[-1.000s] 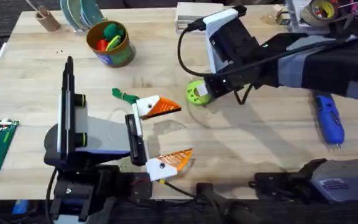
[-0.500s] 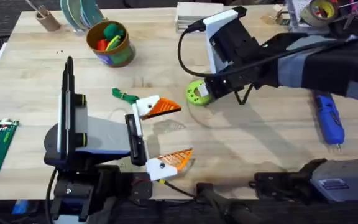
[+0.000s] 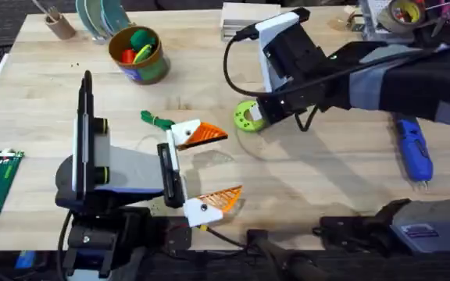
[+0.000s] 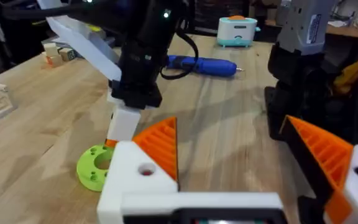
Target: Pick up the gripper from the table and insert it into the empty holder that is missing its gripper. Then pick up a screw, insert it into the mounting hole, and use the screwdriver to tighten it. Finally, clean up the table by picking up the vegetable and placing it into the bucket.
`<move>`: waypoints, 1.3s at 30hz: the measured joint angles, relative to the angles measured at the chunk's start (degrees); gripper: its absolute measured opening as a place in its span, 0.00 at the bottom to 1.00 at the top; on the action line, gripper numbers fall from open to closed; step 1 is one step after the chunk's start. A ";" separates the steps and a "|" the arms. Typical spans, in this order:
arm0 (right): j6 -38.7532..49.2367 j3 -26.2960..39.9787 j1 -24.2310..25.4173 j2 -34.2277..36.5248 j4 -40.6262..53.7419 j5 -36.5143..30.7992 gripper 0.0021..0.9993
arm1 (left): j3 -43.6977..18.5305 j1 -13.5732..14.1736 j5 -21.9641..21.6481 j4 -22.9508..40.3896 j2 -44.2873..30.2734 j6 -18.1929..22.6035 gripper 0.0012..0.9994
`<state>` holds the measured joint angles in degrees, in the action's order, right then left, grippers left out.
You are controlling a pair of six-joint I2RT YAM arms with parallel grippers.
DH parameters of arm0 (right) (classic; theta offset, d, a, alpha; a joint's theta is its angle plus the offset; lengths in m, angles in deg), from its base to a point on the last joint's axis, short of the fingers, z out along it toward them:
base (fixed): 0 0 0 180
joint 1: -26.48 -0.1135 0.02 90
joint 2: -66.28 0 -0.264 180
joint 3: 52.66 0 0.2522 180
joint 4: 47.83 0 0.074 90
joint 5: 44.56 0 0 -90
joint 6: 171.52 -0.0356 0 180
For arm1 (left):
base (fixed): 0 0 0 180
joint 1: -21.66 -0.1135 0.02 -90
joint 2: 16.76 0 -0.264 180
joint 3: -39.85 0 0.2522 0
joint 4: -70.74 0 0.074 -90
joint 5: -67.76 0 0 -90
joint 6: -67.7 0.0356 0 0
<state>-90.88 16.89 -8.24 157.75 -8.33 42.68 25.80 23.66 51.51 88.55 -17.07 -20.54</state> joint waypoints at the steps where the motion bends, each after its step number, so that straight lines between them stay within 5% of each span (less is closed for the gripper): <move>1: 0.00 0.00 0.02 -0.01 0.00 0.00 0.24 | 0.01 0.00 -0.01 0.00 0.01 0.00 0.99; 39: 0.01 0.00 0.02 0.43 0.12 -0.01 0.15 | 0.00 0.00 -0.02 0.00 0.01 0.00 0.99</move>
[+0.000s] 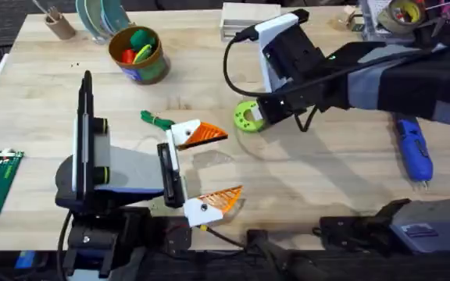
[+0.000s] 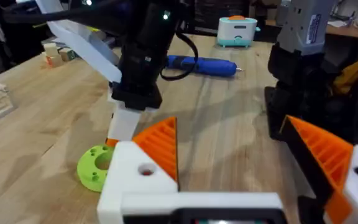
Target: Pick up the gripper from the table and insert it into the empty holder that is missing its gripper. Then pick up a screw, insert it into the mounting hole, and use the screwdriver to tighten it. Finally, clean up the table by picking up the vegetable and placing it into the bucket.
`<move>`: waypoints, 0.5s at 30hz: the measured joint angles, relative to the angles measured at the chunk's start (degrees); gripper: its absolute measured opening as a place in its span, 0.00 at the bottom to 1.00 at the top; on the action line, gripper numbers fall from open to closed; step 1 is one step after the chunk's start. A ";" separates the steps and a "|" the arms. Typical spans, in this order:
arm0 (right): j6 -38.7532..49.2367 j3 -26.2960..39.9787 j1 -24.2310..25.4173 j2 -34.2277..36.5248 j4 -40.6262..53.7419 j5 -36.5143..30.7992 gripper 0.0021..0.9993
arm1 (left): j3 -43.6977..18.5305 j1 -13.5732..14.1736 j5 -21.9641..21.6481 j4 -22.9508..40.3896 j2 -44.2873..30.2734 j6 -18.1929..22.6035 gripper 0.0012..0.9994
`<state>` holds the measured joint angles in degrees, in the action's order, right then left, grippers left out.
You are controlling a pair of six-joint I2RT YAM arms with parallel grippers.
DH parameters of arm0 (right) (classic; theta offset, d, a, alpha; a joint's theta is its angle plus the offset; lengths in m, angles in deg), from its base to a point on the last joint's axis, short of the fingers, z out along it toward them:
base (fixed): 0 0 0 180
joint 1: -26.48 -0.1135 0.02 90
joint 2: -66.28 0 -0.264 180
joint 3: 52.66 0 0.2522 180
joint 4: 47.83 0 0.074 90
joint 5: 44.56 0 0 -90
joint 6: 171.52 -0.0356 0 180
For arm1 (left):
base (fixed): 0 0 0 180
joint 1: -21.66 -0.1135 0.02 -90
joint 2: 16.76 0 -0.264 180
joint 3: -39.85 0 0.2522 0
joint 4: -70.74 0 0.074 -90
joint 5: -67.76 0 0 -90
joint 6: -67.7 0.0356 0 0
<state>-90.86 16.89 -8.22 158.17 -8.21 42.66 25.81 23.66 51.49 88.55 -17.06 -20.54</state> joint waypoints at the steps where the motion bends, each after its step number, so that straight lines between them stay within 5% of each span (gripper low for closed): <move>1: 0.00 0.00 0.00 0.01 -0.09 -0.01 0.14 | 0.00 0.00 0.02 0.00 0.00 0.00 0.99; 15: 0.01 0.09 0.00 0.01 -0.07 -0.25 0.01 | 0.00 0.00 0.01 0.00 0.00 0.00 0.99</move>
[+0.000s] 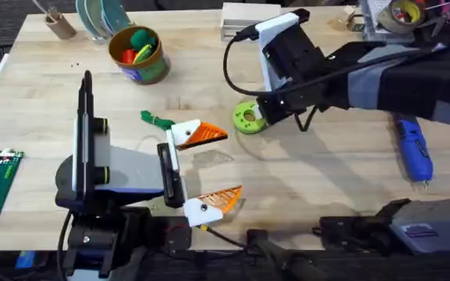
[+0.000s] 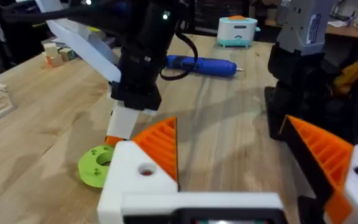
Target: Pick up the gripper from the table and insert it into the empty holder that is missing its gripper. Then pick up a screw, insert it into the mounting hole, and use the screwdriver to tighten it. Finally, clean up the table by picking up the vegetable and placing it into the bucket.
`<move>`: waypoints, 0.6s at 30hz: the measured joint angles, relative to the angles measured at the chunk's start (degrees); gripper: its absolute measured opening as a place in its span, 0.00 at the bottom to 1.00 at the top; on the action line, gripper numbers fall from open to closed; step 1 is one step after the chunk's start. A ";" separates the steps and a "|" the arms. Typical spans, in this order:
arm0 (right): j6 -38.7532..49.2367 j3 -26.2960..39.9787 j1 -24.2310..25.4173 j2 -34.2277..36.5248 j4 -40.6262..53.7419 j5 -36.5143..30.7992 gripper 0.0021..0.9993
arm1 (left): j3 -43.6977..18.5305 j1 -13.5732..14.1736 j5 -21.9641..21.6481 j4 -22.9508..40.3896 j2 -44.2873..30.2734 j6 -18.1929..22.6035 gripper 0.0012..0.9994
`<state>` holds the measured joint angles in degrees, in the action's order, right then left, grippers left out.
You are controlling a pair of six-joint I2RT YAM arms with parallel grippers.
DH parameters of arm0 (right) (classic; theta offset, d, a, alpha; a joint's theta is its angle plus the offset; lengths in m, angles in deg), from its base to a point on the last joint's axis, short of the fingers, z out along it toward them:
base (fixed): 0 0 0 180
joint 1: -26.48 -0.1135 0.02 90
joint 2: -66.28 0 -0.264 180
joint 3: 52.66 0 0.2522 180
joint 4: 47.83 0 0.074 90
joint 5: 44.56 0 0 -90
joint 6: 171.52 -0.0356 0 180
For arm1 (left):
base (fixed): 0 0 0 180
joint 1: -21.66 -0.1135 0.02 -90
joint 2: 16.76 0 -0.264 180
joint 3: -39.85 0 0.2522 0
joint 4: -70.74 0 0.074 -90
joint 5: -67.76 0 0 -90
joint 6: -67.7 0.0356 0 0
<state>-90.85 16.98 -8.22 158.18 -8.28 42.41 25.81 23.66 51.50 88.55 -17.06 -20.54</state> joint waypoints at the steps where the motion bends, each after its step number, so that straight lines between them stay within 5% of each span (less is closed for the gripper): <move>1: 0.01 0.00 0.00 0.00 0.01 0.02 0.01 | -0.01 0.00 0.01 0.00 0.01 0.00 0.99; 18: 1.22 4.19 -0.01 -2.34 7.14 -4.93 0.01 | 0.00 0.00 0.00 0.00 -0.01 0.00 0.99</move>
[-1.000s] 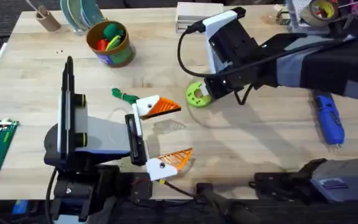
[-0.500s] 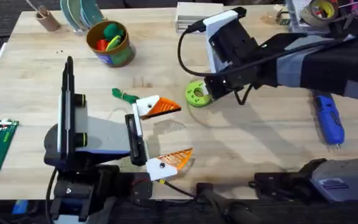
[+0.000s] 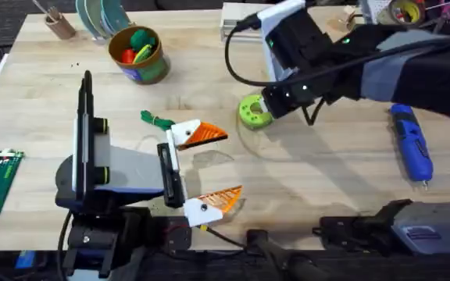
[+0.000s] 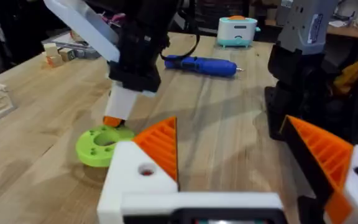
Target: Pick up the gripper from the table and insert it into the empty holder that is missing its gripper. Then pick up a screw, insert it into the mounting hole, and use the screwdriver to tighten it. Finally, clean up the table by picking up the vegetable and placing it into the bucket.
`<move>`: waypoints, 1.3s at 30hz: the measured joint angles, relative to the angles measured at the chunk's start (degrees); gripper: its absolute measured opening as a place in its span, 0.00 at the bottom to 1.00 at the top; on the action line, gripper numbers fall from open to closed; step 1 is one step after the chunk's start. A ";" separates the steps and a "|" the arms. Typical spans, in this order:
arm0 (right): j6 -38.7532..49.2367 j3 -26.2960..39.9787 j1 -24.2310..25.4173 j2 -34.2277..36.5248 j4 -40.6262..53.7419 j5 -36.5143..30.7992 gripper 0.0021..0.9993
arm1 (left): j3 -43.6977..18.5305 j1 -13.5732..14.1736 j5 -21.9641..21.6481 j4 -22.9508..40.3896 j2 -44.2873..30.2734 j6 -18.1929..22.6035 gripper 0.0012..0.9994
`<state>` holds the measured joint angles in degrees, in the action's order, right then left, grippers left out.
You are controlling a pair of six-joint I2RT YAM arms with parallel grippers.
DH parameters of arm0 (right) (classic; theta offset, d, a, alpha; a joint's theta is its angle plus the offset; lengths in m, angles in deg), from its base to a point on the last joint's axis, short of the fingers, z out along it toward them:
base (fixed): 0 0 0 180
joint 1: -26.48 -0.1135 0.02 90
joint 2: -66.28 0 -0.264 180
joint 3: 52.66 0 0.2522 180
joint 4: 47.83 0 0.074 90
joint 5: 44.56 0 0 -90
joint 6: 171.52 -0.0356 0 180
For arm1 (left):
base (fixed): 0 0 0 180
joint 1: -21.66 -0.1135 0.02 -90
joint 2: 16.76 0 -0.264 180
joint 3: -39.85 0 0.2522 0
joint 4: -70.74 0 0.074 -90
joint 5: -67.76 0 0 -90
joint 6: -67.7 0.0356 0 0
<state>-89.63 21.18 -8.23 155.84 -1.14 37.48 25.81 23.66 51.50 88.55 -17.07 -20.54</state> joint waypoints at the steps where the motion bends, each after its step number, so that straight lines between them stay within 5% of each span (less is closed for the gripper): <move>1: 0.07 0.45 0.01 -0.02 -0.08 -0.13 0.01 | 0.01 0.00 0.01 0.00 0.02 0.00 0.99; 26: 17.12 1.29 -0.72 6.09 1.08 -4.03 0.01 | -0.01 0.00 -0.01 0.19 0.02 0.00 0.99; 39: 18.39 1.55 -3.84 5.19 1.89 -8.92 0.01 | 0.01 0.00 0.01 3.82 0.02 0.26 0.99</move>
<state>-71.24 22.73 -12.07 161.03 0.75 28.57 25.82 23.66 51.51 92.38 -17.06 -20.27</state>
